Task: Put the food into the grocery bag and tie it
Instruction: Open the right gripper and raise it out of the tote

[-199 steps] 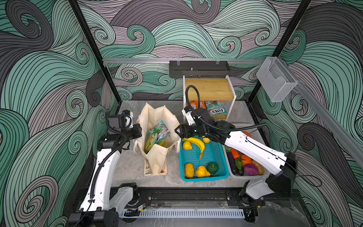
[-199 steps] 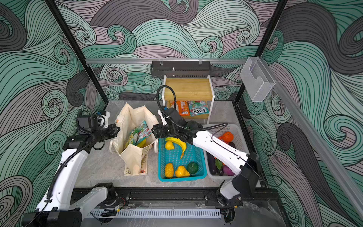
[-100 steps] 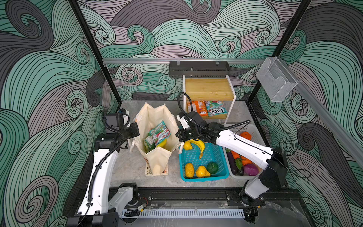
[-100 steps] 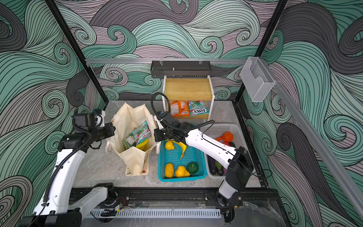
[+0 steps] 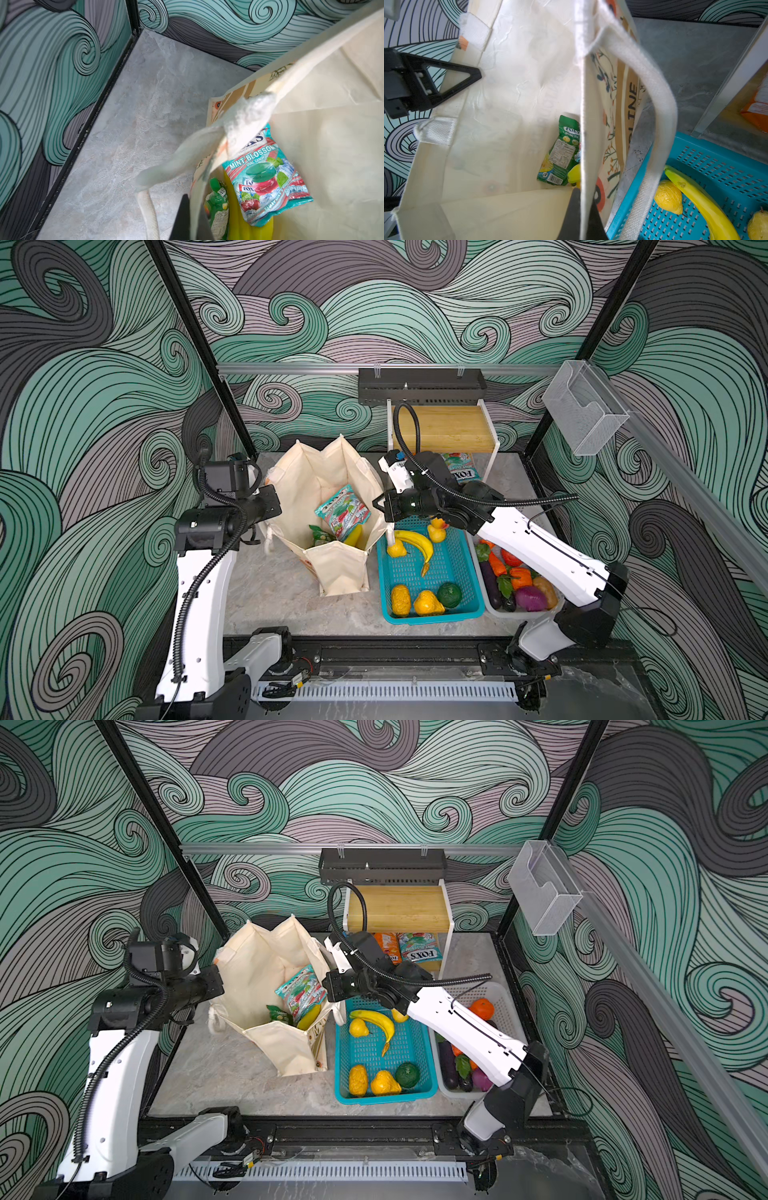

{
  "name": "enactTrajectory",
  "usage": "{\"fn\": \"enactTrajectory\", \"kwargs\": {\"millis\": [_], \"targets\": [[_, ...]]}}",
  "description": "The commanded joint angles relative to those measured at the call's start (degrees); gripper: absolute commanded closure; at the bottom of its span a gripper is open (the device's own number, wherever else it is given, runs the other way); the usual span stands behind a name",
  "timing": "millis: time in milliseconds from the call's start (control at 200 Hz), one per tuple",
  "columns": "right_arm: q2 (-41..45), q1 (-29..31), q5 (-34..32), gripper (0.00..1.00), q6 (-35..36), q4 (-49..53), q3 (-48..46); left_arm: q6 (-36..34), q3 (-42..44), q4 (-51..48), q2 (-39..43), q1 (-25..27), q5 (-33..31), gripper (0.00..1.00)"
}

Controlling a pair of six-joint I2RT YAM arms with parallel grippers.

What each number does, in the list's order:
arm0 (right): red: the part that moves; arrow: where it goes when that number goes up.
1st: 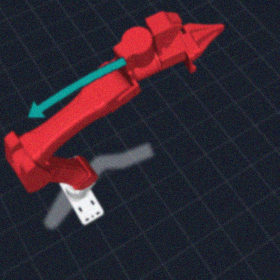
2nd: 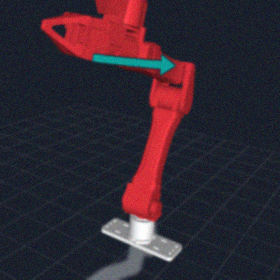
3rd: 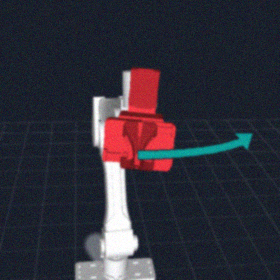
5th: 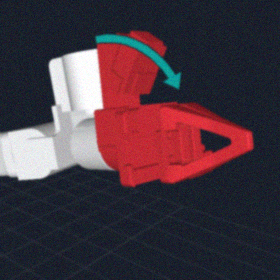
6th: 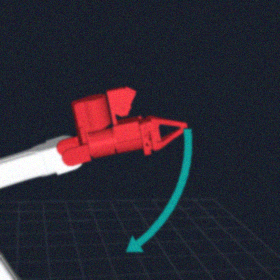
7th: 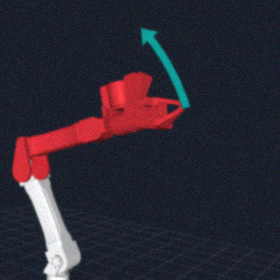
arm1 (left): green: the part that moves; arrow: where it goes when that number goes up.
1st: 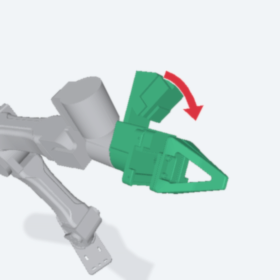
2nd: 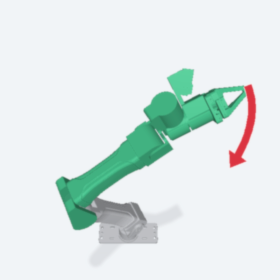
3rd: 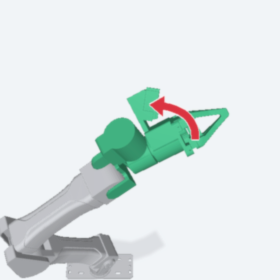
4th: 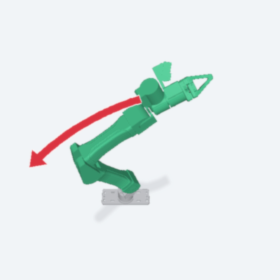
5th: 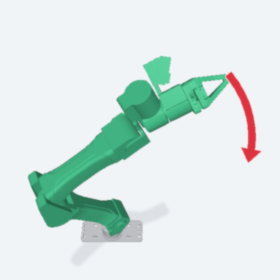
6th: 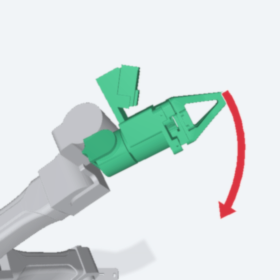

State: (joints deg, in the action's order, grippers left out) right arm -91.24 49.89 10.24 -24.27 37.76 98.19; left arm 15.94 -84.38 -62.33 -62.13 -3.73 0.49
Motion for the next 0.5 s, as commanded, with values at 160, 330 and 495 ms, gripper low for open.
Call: {"fn": "enactTrajectory", "kwargs": {"millis": [160, 330, 495], "targets": [[2.21, -0.92, -1.39, 1.0, 0.47, -7.64, -3.33, -0.44, 3.42, 4.03, 0.36, -0.76, 4.36, 1.0], [0.01, -1.11, 1.33, 1.0, -1.51, -8.28, -5.68, -0.06, 7.17, 8.71, 0.16, -0.76, 7.25, 1.0], [-2.96, -1.11, 2.18, 1.0, -1.31, -8.25, -6.35, -0.43, 11.55, 12.45, -0.63, -0.76, 8.07, 1.0]]}}
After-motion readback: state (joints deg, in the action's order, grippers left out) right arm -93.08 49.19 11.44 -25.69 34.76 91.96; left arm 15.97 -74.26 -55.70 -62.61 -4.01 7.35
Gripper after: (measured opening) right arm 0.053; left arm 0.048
